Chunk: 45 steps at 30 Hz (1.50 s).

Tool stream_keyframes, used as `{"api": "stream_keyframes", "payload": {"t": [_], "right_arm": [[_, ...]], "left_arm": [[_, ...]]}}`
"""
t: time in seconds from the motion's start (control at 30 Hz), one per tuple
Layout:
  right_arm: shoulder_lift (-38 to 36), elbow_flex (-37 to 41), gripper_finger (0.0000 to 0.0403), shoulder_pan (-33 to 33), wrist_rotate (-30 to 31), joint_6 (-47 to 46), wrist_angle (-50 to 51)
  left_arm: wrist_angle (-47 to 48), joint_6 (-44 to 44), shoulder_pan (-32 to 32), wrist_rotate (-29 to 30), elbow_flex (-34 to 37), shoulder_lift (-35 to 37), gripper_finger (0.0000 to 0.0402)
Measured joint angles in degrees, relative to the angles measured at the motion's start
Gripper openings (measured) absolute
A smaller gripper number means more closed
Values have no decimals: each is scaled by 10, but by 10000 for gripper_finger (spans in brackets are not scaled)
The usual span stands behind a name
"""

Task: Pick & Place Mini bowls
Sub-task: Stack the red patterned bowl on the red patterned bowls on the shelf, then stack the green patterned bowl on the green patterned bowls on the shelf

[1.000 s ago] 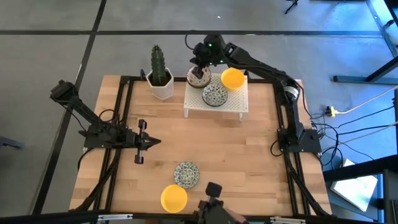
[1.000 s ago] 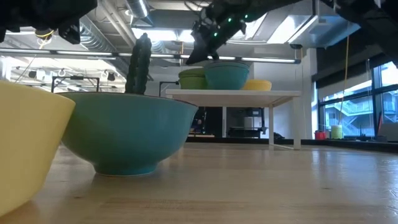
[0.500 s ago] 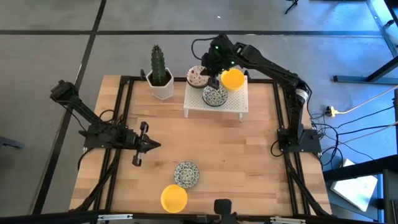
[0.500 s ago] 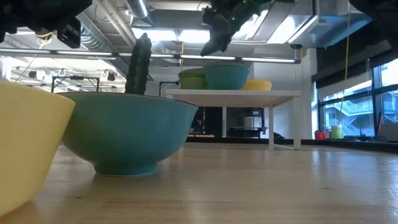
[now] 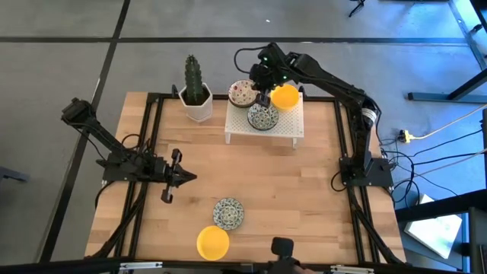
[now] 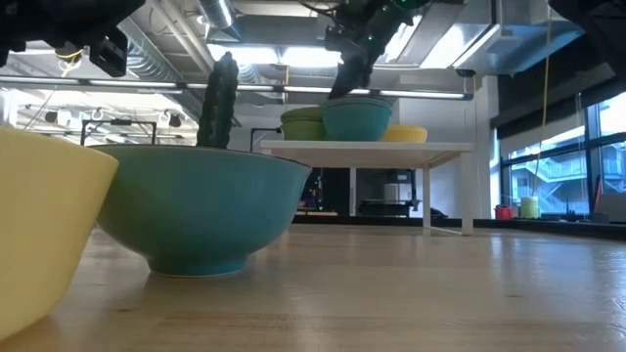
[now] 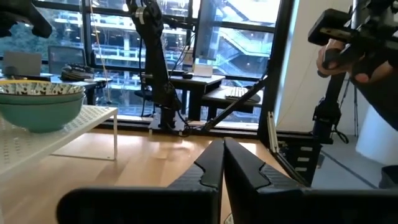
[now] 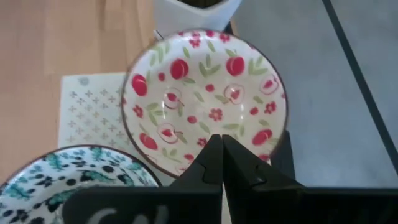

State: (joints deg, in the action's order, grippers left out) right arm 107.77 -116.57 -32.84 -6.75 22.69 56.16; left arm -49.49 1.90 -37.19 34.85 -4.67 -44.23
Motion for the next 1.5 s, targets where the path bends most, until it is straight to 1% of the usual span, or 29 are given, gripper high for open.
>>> {"api": "stream_keyframes", "payload": {"t": [0.1, 0.23, 0.43, 0.53, 0.67, 1.03, 1.17, 1.27, 1.37, 1.5], "right_arm": [[0, 0, 2, 0, 16, -12, 7], [1, 0, 2, 0, 18, -23, 22], [4, 0, 2, 0, 18, -39, 29], [4, 0, 2, 0, 18, -45, 36], [4, 1, 2, 0, 18, -46, 55], [6, 43, 2, 2, 26, -42, 32], [5, 28, 2, 9, 48, -37, 10], [2, 0, 2, 14, 48, -31, -47], [0, -5, 2, 15, 45, -34, -117], [14, -5, 2, 1, 31, -41, -130]], "left_arm": [[0, 11, 0, 0, 0, 0, 6], [0, 30, 0, -3, 0, 0, 10], [0, 43, 0, -30, 0, 0, 12], [0, 48, 0, -29, 0, 0, 13], [0, 49, 0, -12, 0, 0, 12], [-6, 49, 0, -9, 0, 0, 11], [-6, 49, 0, -9, 0, 0, 12], [-7, 34, 0, -8, 0, 0, 13], [-13, 12, 2, 1, 0, 0, 10], [-17, -6, 2, 17, 0, 0, 6]]}}
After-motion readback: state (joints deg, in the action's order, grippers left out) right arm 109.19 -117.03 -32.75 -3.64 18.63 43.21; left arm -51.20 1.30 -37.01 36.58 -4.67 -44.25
